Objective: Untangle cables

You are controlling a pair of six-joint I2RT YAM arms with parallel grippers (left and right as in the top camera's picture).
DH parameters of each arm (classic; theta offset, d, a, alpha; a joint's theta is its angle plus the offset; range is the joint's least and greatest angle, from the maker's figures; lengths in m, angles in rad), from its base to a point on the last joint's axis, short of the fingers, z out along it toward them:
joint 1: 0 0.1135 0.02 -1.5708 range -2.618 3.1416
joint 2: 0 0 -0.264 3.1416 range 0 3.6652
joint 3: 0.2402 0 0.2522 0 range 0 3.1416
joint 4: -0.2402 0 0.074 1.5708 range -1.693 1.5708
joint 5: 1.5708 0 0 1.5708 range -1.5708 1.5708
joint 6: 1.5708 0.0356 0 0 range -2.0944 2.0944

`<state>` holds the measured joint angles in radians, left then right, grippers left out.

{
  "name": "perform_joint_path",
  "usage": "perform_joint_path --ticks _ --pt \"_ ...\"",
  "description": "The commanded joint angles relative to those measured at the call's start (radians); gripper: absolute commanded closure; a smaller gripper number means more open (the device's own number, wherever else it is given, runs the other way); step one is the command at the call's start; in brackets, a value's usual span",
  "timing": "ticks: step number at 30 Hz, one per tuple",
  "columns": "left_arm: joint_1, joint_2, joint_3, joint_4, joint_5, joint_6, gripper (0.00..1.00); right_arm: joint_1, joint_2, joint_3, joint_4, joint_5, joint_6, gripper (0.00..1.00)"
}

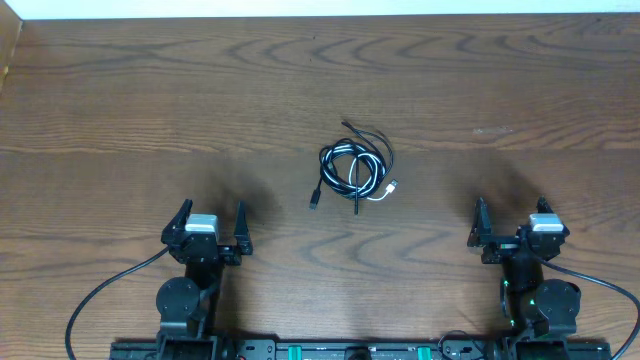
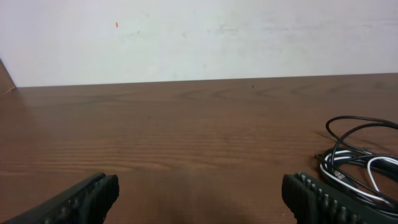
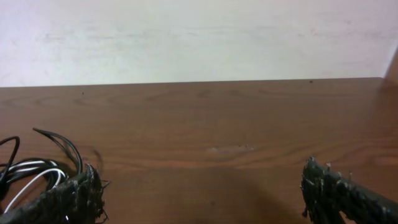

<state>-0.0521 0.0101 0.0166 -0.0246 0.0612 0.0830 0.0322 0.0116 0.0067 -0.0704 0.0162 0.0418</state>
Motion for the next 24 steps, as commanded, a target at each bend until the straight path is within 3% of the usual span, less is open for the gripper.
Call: perform_joint_path --ticks 1,11,21,24 --pt "0.006 0.0 -0.008 -0.034 0.007 -0.01 0.1 0.006 -0.006 -0.001 -0.003 0.007 0.01 0.01" --pt "0.006 0.0 0.076 -0.036 0.139 -0.064 0.1 0.006 -0.006 -0.001 -0.004 0.007 0.01 0.01" --pt "0.006 0.0 0.094 -0.042 0.141 -0.111 0.1 0.006 -0.006 -0.001 -0.003 0.01 0.01 0.01" --pt "0.006 0.0 0.094 -0.041 0.141 -0.124 0.1 0.007 -0.006 -0.001 0.028 -0.111 0.118 0.01"
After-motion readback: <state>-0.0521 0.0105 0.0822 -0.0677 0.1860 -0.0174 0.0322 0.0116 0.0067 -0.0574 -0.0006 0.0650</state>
